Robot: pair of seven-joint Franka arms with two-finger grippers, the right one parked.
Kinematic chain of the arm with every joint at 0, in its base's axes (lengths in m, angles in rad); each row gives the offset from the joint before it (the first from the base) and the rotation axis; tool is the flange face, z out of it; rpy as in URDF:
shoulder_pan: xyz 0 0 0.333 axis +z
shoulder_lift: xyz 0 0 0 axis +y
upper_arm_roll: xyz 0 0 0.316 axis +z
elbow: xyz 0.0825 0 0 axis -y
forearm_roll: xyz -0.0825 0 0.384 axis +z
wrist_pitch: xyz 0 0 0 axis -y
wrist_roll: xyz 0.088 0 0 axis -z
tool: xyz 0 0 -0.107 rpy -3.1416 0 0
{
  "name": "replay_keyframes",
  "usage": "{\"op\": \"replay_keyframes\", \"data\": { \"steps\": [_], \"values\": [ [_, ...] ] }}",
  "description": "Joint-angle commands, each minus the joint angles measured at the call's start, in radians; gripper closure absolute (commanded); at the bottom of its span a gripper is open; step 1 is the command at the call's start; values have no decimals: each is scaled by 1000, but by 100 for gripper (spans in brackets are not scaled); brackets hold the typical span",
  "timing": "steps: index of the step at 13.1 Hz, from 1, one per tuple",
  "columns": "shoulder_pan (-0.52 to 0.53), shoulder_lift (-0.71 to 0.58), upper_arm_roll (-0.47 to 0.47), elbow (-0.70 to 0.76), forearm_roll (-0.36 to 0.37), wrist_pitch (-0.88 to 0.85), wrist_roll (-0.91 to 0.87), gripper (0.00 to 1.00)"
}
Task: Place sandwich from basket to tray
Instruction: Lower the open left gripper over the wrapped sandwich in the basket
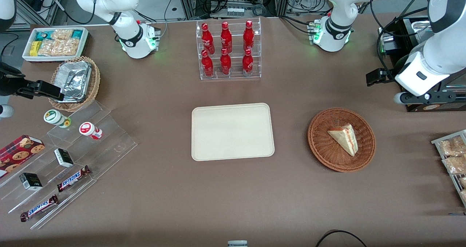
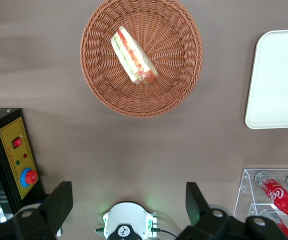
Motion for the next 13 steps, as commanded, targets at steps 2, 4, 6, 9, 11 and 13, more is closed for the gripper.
{"op": "replay_keyframes", "data": {
  "steps": [2, 4, 6, 9, 11, 13],
  "values": [
    [-9, 4, 12, 0, -11, 47, -9, 0],
    [-8, 27, 12, -28, -9, 72, -8, 0],
    [-3, 16, 13, -113, -9, 174, -8, 0],
    [-3, 21, 15, -230, -7, 317, -8, 0],
    [0, 22, 15, -328, -6, 452, -8, 0],
    [11, 30, 16, -431, -6, 593, -8, 0]
  ]
}}
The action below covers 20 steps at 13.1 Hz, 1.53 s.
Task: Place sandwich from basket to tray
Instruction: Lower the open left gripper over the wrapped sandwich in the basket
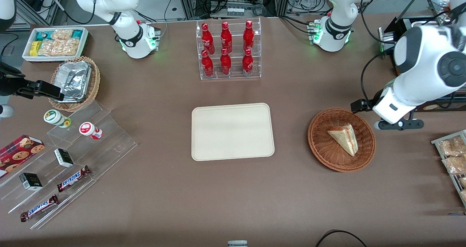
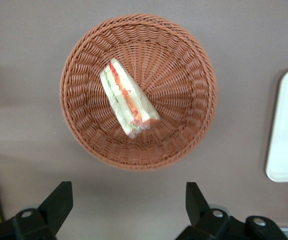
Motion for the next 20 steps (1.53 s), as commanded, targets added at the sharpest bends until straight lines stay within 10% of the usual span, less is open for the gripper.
{"op": "replay_keyframes", "data": {
  "steps": [1, 8, 15, 20],
  "values": [
    [5, -12, 6, -141, -6, 180, -8, 0],
    [32, 89, 15, -235, -12, 424, -35, 0],
    [19, 163, 13, -190, -11, 493, -677, 0],
    [17, 192, 12, -195, -11, 541, -723, 0]
  ]
}}
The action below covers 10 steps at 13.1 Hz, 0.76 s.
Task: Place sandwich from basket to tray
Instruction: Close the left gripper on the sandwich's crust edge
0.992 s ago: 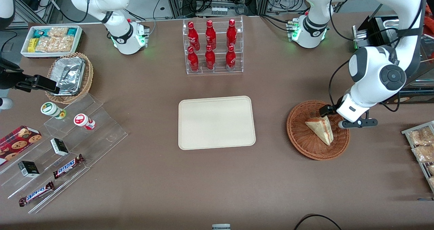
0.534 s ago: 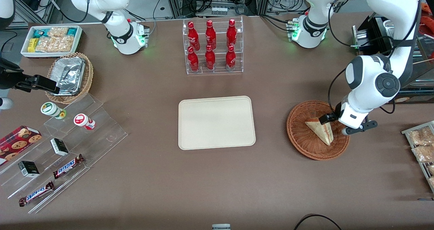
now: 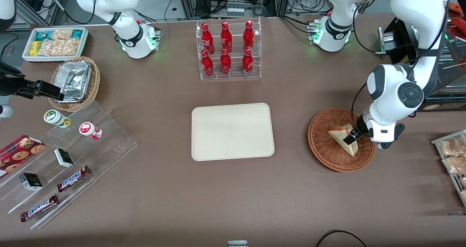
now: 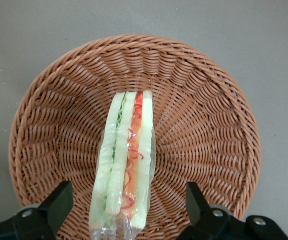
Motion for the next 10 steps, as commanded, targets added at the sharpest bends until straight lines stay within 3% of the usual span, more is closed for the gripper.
{"op": "replay_keyframes", "data": {
  "steps": [1, 7, 8, 10],
  "values": [
    [-4, 40, 1, 20, -7, 17, -30, 0],
    [-4, 83, -2, 17, -8, 20, -59, 0],
    [-7, 85, -2, 15, -8, 18, -75, 6],
    [-21, 85, -2, 14, -8, 8, -99, 85]
  ]
}}
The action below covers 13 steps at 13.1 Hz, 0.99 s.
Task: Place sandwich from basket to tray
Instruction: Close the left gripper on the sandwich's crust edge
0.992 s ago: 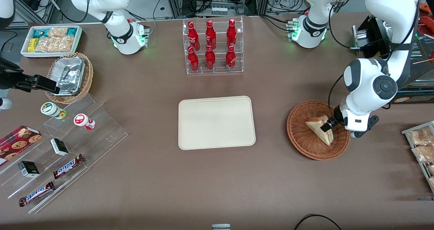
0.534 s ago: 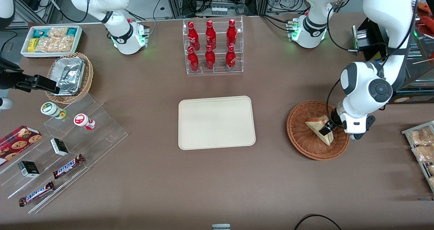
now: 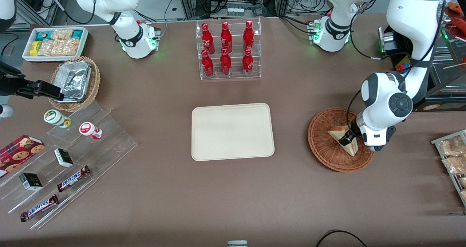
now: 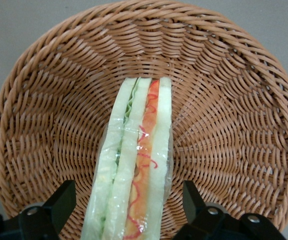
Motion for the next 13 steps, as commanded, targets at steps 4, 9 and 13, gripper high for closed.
{"op": "replay_keyframes", "data": {
  "steps": [4, 9, 13],
  "values": [
    [-17, -5, 0, 22, 1, -47, -11, 100],
    [-43, -19, -21, 217, 5, -340, 219, 100],
    [-170, 5, -24, 330, 10, -452, 276, 100]
  ]
}}
